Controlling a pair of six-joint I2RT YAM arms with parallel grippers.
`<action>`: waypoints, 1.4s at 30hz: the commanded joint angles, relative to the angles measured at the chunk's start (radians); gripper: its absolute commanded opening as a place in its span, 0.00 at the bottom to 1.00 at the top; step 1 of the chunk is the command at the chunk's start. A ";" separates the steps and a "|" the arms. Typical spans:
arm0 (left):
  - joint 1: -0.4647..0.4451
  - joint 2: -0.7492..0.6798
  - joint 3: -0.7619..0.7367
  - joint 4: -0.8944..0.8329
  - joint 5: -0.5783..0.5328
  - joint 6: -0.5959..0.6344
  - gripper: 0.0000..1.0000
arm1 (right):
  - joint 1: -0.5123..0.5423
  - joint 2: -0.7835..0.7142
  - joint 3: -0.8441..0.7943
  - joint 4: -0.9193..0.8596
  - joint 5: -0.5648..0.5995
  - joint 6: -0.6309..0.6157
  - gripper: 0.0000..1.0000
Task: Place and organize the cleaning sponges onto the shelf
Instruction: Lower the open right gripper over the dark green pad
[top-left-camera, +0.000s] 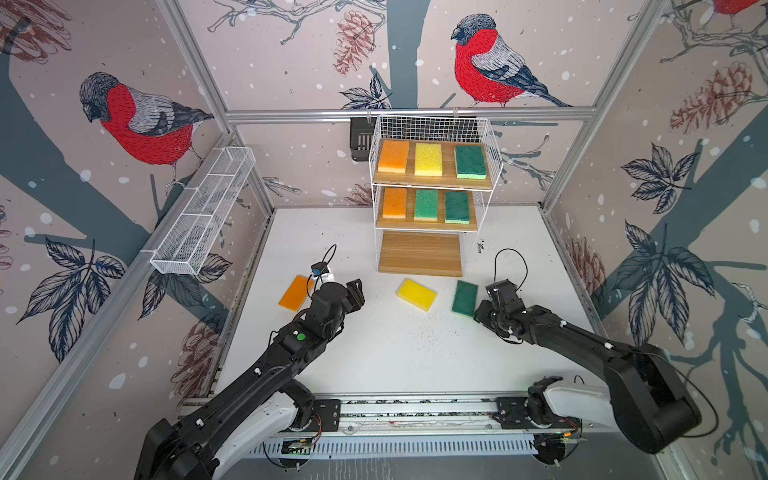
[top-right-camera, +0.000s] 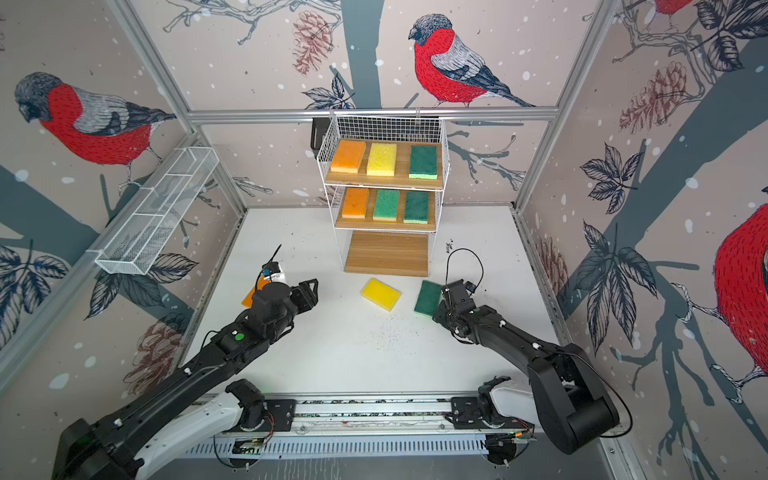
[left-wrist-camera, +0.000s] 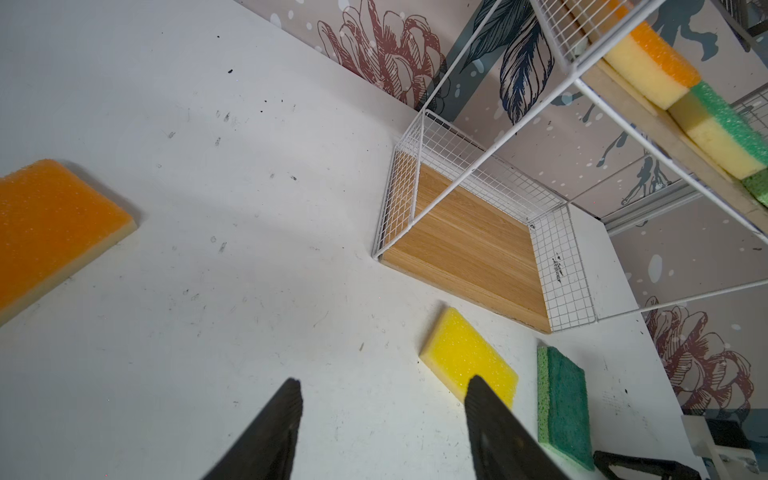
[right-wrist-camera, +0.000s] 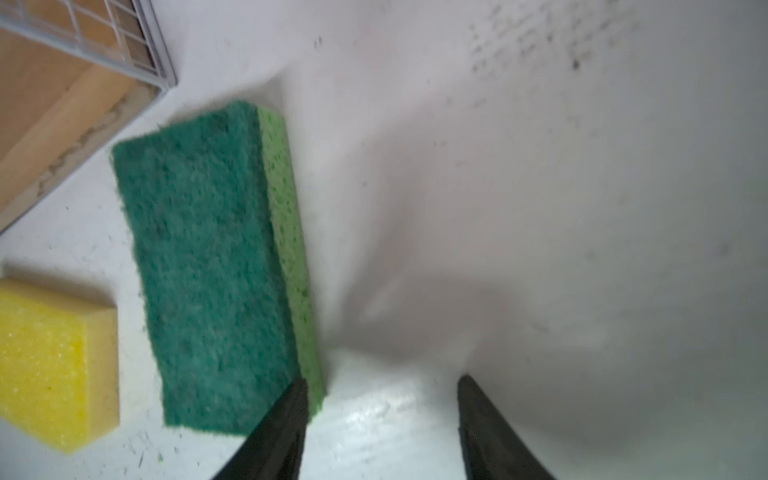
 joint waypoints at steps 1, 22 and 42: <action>0.001 -0.014 0.003 -0.016 0.014 0.009 0.64 | 0.037 -0.038 0.000 -0.074 0.068 0.038 0.68; 0.001 -0.129 -0.009 -0.111 -0.013 0.001 0.67 | 0.259 0.083 0.102 0.037 0.224 0.072 0.84; 0.001 -0.120 -0.005 -0.119 -0.025 0.006 0.68 | 0.293 0.252 0.172 0.035 0.287 0.065 0.87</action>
